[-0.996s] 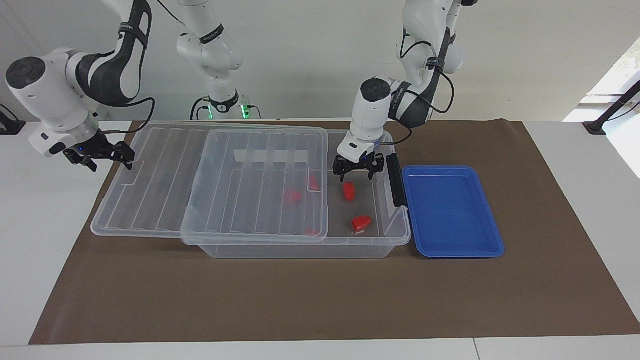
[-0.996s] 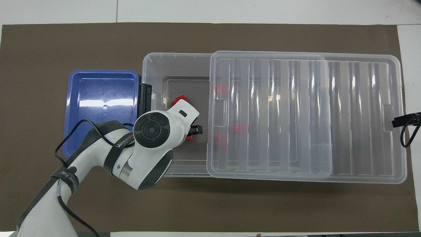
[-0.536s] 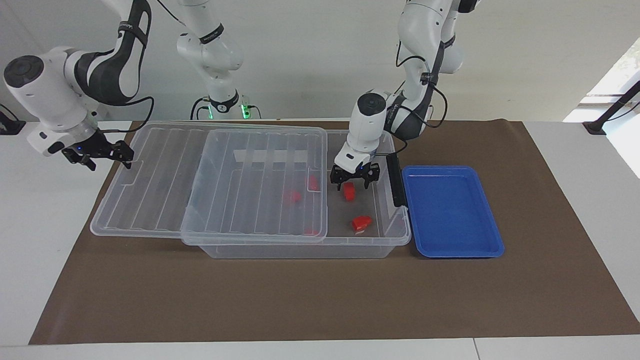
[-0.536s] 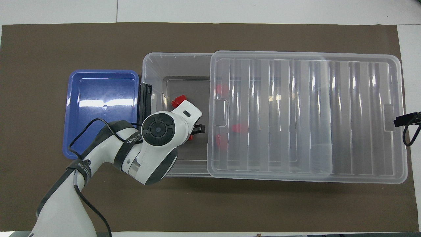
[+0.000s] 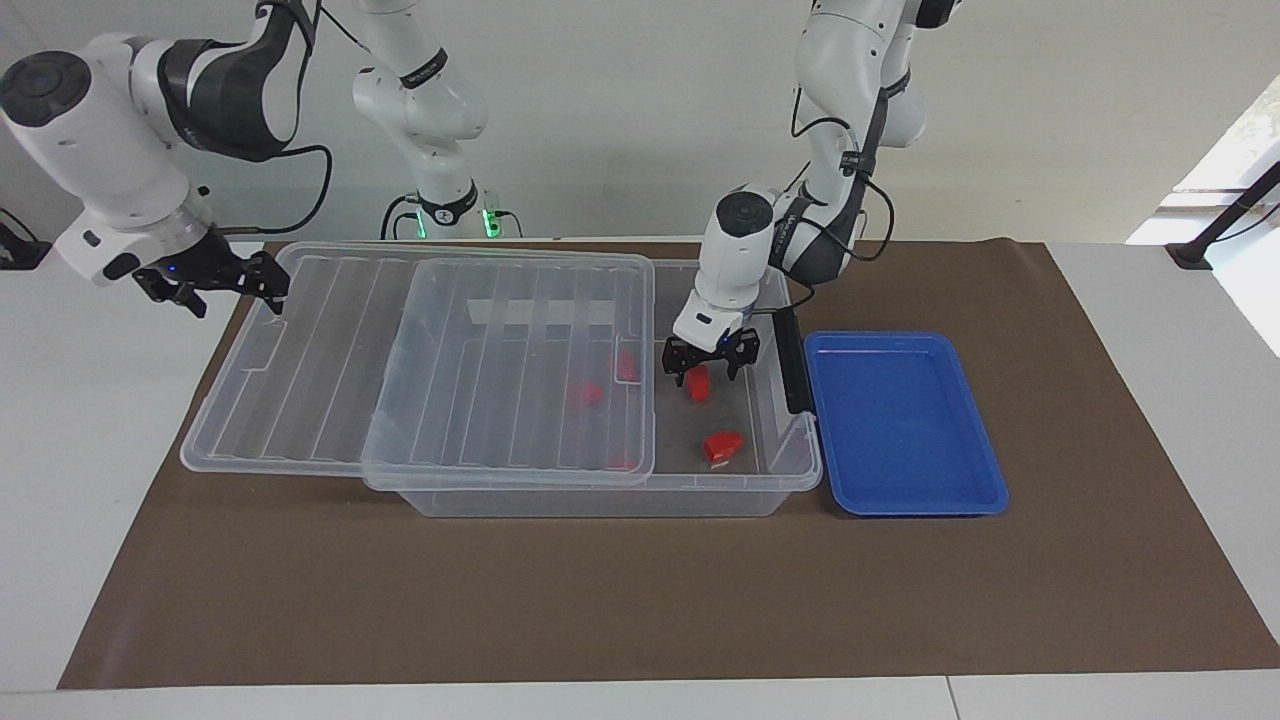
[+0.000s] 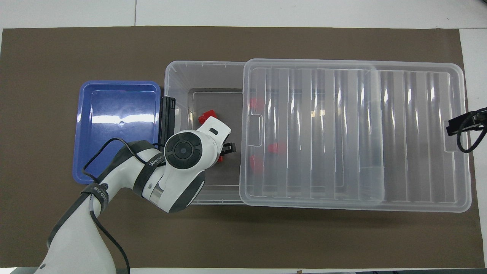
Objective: Place red block in blue tray from box
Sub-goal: 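Lower the left gripper into the box and grasp a red block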
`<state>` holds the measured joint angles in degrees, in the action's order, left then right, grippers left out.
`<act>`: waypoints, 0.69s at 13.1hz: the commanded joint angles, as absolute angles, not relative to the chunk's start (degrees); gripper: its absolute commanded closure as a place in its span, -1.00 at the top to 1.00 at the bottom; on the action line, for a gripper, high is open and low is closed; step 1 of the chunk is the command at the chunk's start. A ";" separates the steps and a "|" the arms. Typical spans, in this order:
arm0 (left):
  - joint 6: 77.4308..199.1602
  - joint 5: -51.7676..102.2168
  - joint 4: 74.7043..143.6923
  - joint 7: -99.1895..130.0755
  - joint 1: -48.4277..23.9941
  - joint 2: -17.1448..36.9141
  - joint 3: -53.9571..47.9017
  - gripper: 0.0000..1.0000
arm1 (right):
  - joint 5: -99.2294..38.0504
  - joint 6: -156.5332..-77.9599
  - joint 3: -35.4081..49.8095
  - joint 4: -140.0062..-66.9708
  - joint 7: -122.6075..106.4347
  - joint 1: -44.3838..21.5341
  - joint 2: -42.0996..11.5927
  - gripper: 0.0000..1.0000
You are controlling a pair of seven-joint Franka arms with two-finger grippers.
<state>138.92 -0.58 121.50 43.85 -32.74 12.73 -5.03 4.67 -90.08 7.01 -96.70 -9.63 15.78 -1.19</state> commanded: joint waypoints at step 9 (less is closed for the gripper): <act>125.09 -0.53 118.49 45.36 -32.87 2.91 -3.96 -1.00 | 0.96 -84.82 6.07 -94.66 2.46 8.98 0.89 1.00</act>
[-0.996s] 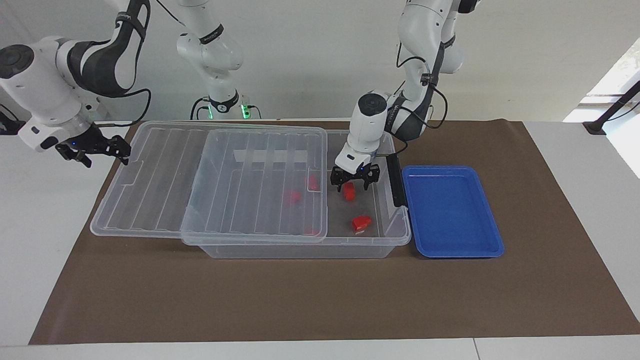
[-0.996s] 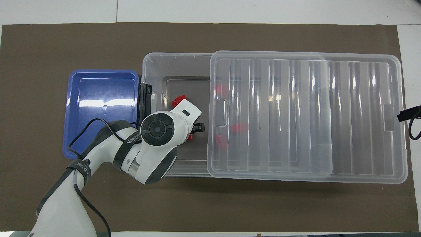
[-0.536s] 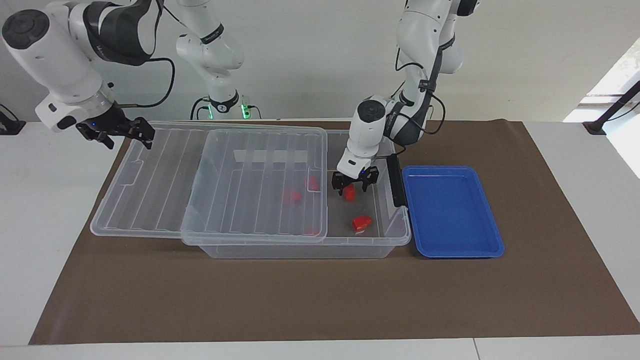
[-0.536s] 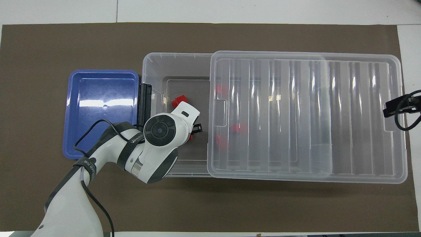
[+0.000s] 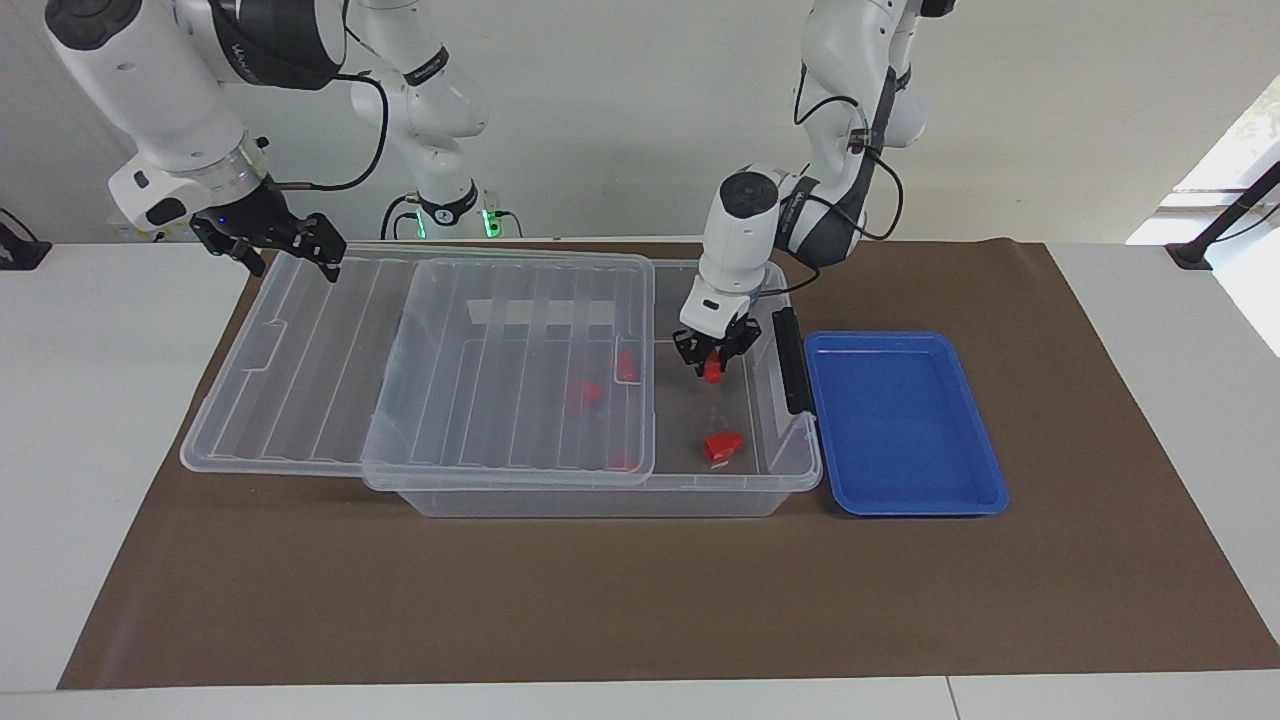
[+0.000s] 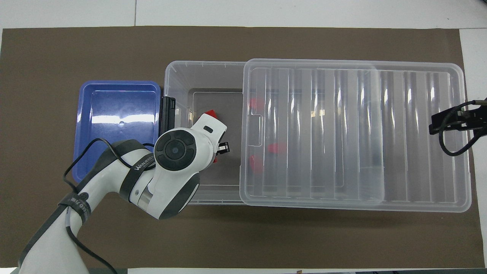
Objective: Place red block in blue tray from box
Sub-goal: 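Lift the red block with the left gripper over the blue tray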
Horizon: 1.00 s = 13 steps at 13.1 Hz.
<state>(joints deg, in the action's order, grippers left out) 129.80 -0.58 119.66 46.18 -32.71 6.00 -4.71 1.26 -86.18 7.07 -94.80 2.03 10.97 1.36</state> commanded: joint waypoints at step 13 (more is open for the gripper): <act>113.11 -0.35 116.26 6.79 -11.71 -4.13 -3.78 -1.00 | 1.32 -83.94 1.14 -92.29 3.69 6.85 1.14 1.00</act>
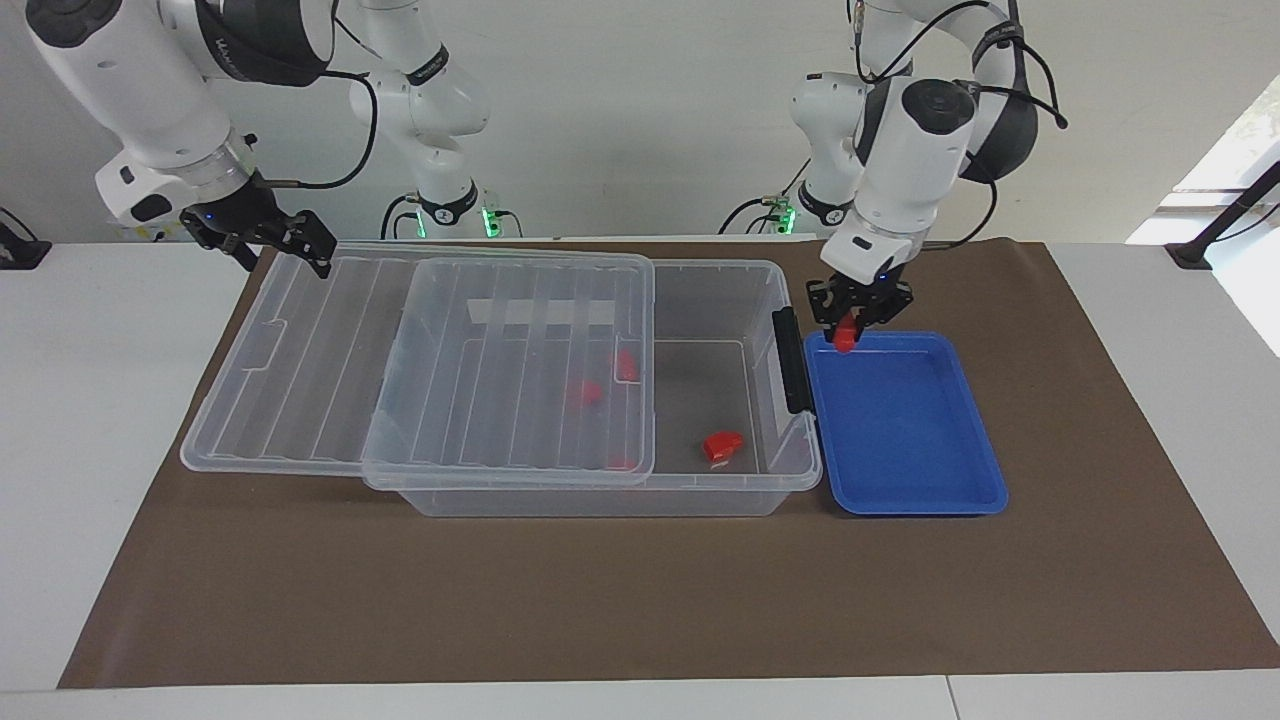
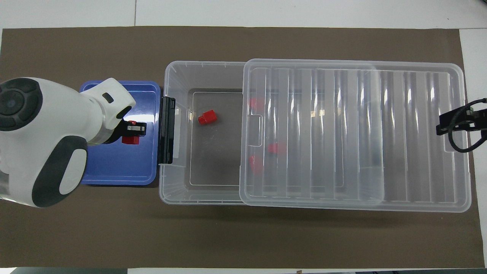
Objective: Place red block in blue tray from box
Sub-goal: 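Lift the red block with the left gripper over the blue tray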
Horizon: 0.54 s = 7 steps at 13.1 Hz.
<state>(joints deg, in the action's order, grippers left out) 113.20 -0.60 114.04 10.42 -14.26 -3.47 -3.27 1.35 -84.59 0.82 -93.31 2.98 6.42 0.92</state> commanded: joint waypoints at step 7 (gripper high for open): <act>127.07 -0.35 122.08 4.75 -5.89 3.41 -3.69 -1.00 | 1.67 -84.38 1.32 -90.88 4.04 6.16 0.00 1.00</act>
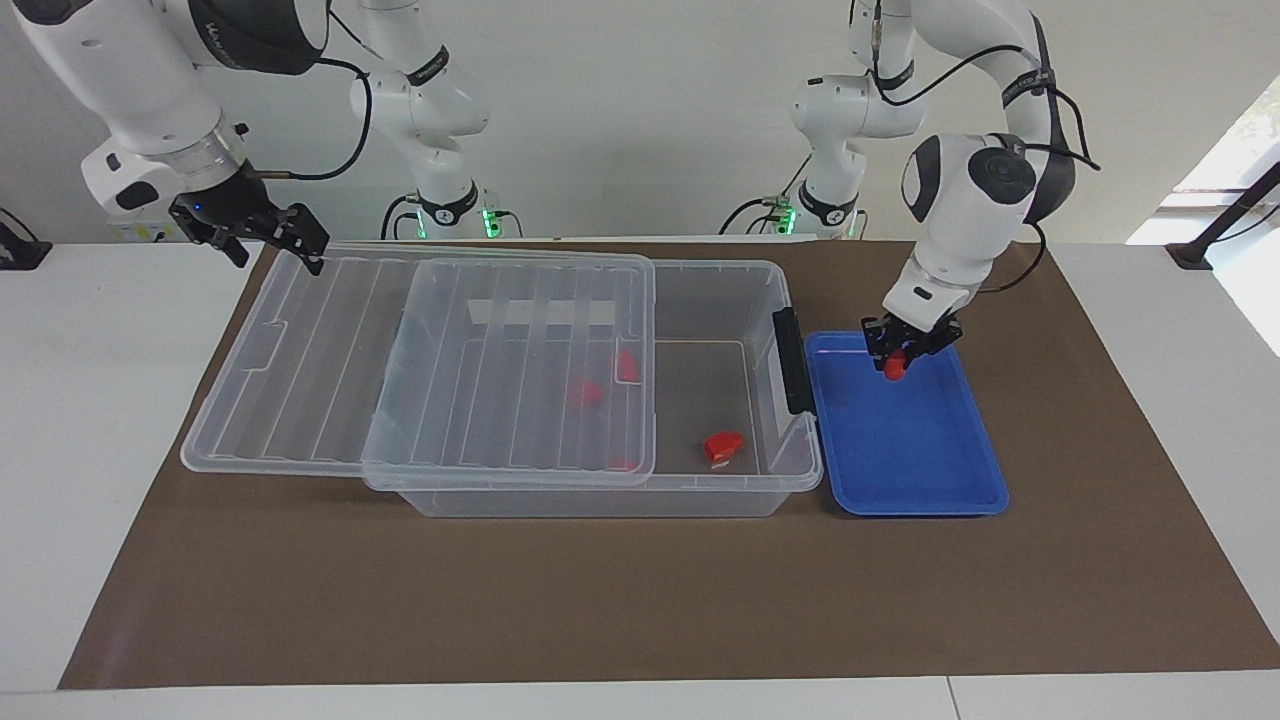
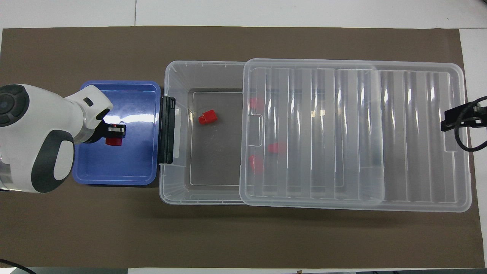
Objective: Place red block in blue tray from box
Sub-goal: 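Lift the red block with the left gripper over the blue tray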
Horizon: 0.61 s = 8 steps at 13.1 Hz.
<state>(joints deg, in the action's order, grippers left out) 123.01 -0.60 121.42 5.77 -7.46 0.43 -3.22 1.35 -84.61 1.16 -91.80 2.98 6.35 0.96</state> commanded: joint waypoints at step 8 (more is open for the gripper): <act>137.03 -0.35 123.40 2.90 -2.37 11.69 -3.69 0.09 | 1.50 -84.55 1.23 -91.32 4.22 6.14 0.97 1.00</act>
